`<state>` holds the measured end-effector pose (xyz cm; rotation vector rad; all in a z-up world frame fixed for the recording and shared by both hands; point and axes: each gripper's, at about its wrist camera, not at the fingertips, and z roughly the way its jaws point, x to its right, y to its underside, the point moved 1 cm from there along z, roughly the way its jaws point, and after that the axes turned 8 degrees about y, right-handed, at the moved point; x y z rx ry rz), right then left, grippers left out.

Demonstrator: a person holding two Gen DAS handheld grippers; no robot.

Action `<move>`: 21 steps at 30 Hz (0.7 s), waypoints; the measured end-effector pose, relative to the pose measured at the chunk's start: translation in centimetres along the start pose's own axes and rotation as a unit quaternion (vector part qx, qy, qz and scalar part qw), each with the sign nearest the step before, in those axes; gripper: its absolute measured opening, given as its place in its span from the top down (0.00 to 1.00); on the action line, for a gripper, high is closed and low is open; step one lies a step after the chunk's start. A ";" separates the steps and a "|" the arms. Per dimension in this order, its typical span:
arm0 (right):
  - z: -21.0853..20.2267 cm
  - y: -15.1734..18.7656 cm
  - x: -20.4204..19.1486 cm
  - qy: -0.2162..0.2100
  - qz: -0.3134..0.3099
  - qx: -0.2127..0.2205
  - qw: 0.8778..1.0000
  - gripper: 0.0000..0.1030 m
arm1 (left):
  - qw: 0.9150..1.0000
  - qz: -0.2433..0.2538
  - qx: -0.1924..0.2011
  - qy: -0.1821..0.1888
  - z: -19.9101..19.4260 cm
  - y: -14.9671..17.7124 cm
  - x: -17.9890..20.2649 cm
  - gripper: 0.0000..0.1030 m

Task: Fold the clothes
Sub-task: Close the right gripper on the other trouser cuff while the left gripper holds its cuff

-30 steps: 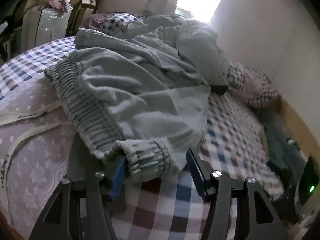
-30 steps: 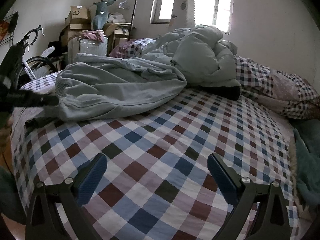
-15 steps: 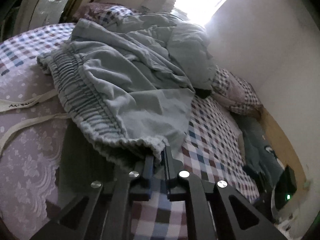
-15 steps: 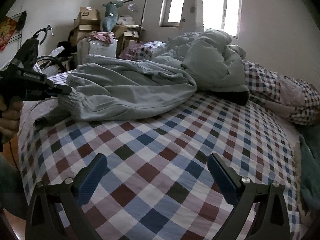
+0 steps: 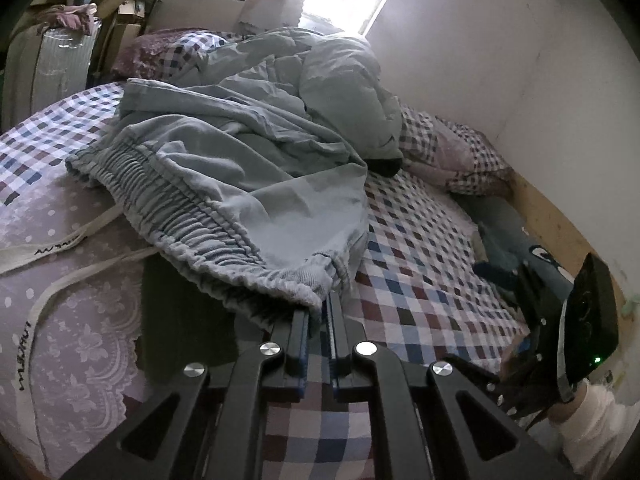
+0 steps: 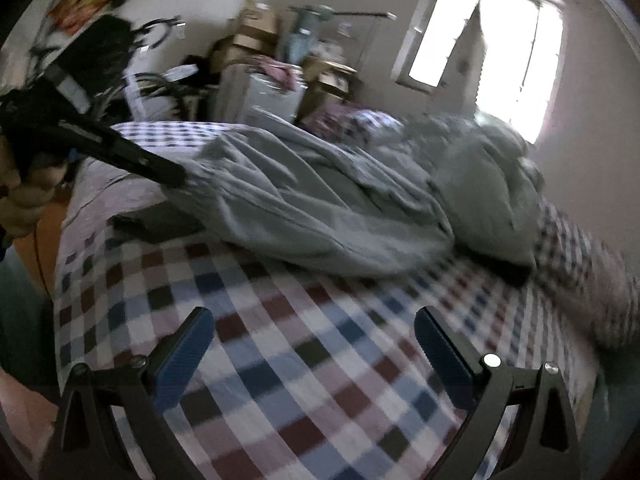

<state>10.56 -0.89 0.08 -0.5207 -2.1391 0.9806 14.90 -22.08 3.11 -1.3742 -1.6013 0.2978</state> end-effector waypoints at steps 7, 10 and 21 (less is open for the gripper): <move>2.5 -3.4 -4.6 -0.019 -0.164 0.034 0.986 0.10 | 1.000 0.006 -0.008 0.008 0.0 0.3 0.0 0.94; 3.6 -4.5 -5.8 -0.025 -0.229 0.041 0.972 0.24 | 1.000 0.008 -0.011 0.011 -0.2 0.3 -0.1 0.94; 7.9 -5.4 -8.8 -0.029 -0.408 0.051 0.911 0.24 | 1.000 0.006 -0.018 0.024 -0.4 0.4 -0.5 0.96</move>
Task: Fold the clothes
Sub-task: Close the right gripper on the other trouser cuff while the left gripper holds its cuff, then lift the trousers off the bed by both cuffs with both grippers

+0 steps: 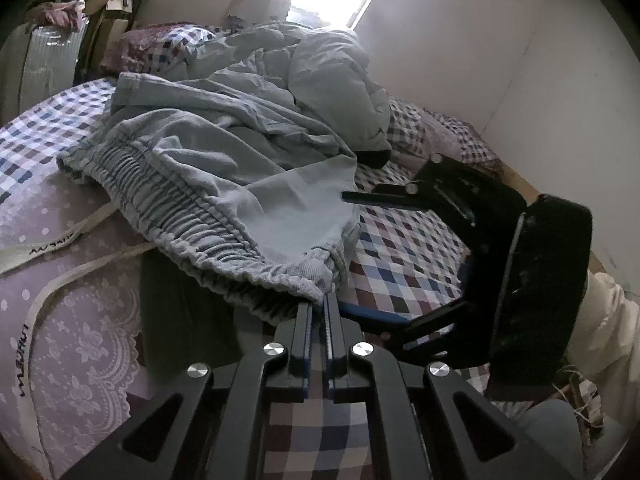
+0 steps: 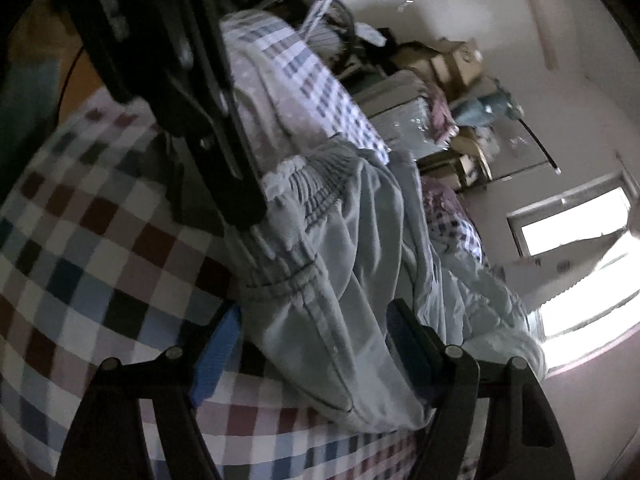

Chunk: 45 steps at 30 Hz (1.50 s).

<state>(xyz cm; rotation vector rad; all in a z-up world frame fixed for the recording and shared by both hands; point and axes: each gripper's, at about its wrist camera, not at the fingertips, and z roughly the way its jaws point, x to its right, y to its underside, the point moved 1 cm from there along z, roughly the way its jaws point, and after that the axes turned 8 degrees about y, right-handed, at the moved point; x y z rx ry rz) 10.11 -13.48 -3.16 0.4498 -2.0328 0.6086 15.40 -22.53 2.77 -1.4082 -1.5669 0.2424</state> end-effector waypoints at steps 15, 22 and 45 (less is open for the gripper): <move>4.2 -0.3 -2.7 -0.050 -0.083 -0.023 0.995 0.64 | 1.000 0.006 -0.014 -0.014 0.1 0.3 -0.4 0.96; 3.0 0.1 -2.7 -0.009 -0.022 -0.032 0.999 0.91 | 1.000 0.010 0.001 -0.010 -0.7 0.0 -0.3 0.95; -8.4 5.6 11.4 0.097 0.432 -0.055 0.895 0.94 | 0.981 -0.003 0.115 -0.156 -3.9 -1.4 -2.9 0.46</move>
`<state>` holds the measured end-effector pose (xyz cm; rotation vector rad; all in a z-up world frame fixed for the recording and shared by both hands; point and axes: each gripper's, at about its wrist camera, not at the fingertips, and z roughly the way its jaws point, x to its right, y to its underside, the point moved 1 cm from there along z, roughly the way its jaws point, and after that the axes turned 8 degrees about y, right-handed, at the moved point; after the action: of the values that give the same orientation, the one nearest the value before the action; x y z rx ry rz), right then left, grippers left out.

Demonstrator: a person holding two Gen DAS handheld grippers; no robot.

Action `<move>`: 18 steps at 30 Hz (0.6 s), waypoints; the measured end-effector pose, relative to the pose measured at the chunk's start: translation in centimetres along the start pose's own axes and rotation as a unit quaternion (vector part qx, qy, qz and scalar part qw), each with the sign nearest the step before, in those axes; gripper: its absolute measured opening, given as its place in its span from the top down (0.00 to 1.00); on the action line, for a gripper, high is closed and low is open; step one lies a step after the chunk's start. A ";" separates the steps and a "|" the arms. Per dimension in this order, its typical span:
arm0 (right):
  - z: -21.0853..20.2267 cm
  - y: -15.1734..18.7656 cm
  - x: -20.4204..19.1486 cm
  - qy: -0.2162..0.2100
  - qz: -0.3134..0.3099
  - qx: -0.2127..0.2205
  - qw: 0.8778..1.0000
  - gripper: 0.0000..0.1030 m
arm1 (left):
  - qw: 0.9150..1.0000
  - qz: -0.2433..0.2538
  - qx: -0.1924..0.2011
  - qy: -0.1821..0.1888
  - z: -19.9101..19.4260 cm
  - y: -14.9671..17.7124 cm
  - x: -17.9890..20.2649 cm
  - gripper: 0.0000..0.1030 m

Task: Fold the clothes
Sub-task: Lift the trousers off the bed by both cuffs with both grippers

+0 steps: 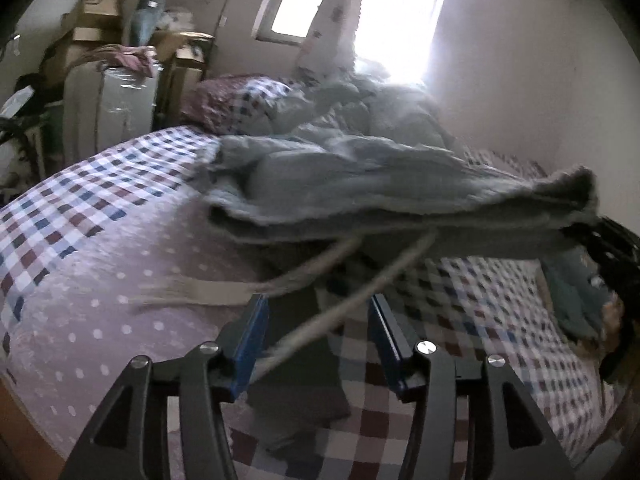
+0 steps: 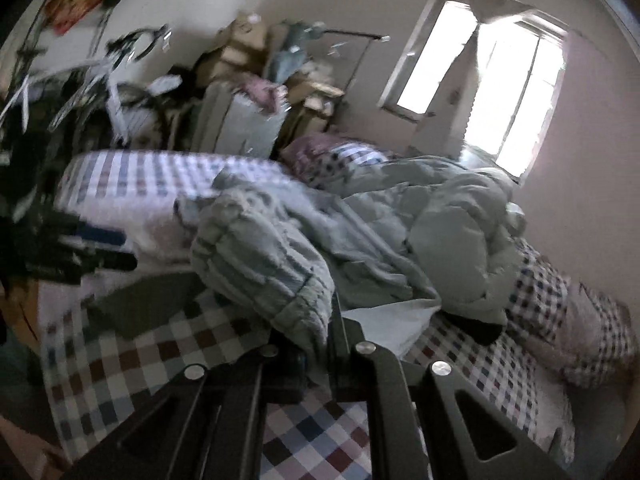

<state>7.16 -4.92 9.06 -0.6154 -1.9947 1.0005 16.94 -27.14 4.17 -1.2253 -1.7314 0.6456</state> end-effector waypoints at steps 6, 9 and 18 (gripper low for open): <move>-3.3 -0.8 4.8 0.034 0.067 0.024 0.997 0.94 | 0.998 -0.037 0.038 -0.017 -1.5 -0.9 -2.2 0.46; -5.5 -0.7 7.5 0.053 0.105 0.039 0.992 0.95 | 0.999 -0.030 0.038 -0.012 -1.5 -0.9 -1.9 0.46; -13.3 1.8 14.1 0.110 0.189 0.063 0.974 0.95 | 0.992 0.108 0.032 0.050 -0.9 0.7 5.3 0.46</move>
<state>10.46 11.72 18.63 -1.0151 -1.6378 1.2158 17.52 -22.07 5.93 -1.3882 -1.4969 0.7472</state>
